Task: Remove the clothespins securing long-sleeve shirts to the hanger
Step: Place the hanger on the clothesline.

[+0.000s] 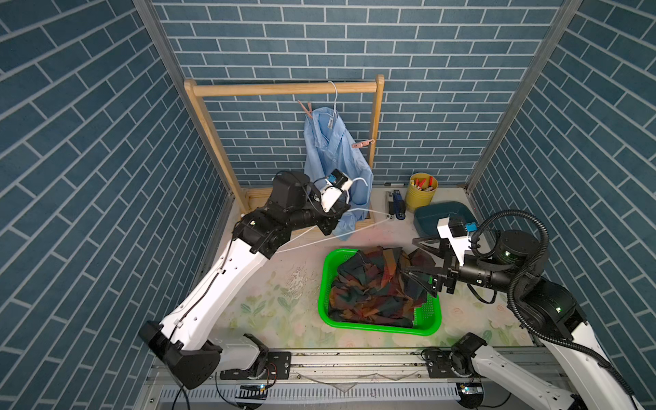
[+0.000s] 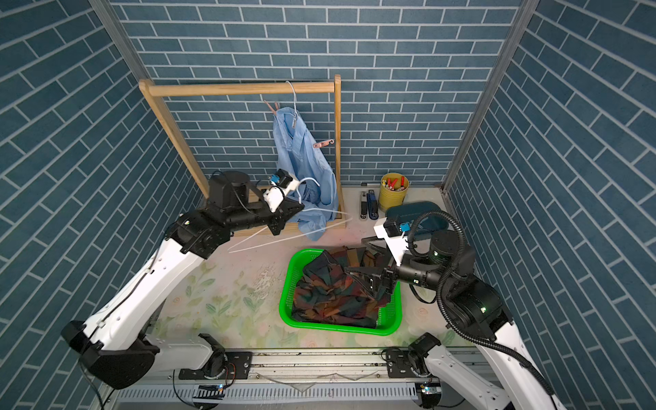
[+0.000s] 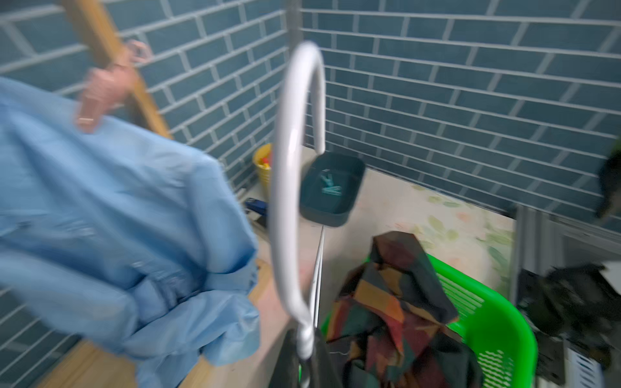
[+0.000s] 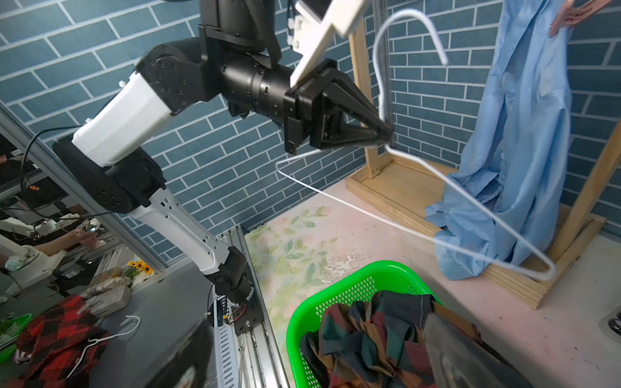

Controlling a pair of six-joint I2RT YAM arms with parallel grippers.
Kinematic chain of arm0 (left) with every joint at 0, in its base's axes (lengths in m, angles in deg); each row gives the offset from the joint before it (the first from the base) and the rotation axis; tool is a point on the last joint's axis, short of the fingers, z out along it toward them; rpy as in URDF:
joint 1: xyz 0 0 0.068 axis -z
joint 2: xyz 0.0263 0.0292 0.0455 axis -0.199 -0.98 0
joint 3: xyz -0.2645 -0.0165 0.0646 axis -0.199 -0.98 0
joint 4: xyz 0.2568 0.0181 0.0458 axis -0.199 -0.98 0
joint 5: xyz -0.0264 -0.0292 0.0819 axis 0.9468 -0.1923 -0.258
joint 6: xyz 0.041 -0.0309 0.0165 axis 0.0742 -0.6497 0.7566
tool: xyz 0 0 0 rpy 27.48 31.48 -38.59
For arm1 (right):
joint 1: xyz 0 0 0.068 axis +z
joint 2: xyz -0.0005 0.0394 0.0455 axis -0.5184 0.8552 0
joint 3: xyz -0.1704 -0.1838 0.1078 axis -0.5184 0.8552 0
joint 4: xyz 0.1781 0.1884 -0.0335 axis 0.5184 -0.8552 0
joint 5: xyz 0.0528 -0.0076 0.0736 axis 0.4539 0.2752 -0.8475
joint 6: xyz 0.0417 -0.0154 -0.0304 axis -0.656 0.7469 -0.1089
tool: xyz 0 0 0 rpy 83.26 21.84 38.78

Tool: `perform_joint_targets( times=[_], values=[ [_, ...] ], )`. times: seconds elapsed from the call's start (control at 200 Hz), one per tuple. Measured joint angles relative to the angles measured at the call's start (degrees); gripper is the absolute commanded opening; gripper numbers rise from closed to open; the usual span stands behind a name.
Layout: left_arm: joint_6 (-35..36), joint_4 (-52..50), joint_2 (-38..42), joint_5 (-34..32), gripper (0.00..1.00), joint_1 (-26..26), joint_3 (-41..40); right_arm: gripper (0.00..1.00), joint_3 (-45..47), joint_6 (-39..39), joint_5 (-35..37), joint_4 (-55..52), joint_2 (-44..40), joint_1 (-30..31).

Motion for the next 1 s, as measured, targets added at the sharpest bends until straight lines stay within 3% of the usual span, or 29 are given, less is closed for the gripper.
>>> perform_joint_targets(
  times=[0.19,0.365,0.495,0.66,0.995],
  values=[
    [-4.8,0.4,1.1,-19.1,0.00,-7.1,8.8,0.99,-0.2,-0.4,3.2,0.9,0.2,0.0],
    [-8.9,1.3,-7.7,-26.4,0.00,-14.3,18.9,0.99,0.1,-0.8,3.8,2.2,1.8,0.0],
    [-11.9,1.2,-19.0,-28.1,0.00,-20.0,30.2,0.99,2.2,-1.5,3.7,4.2,1.8,0.0],
    [-14.0,0.2,-33.2,-28.7,0.00,-23.5,46.8,0.99,3.5,-2.2,3.7,5.3,2.1,0.0],
    [-17.2,4.1,-41.2,-27.0,0.00,-28.8,54.1,0.99,7.2,-3.5,2.9,8.7,4.1,0.0]
  ],
)
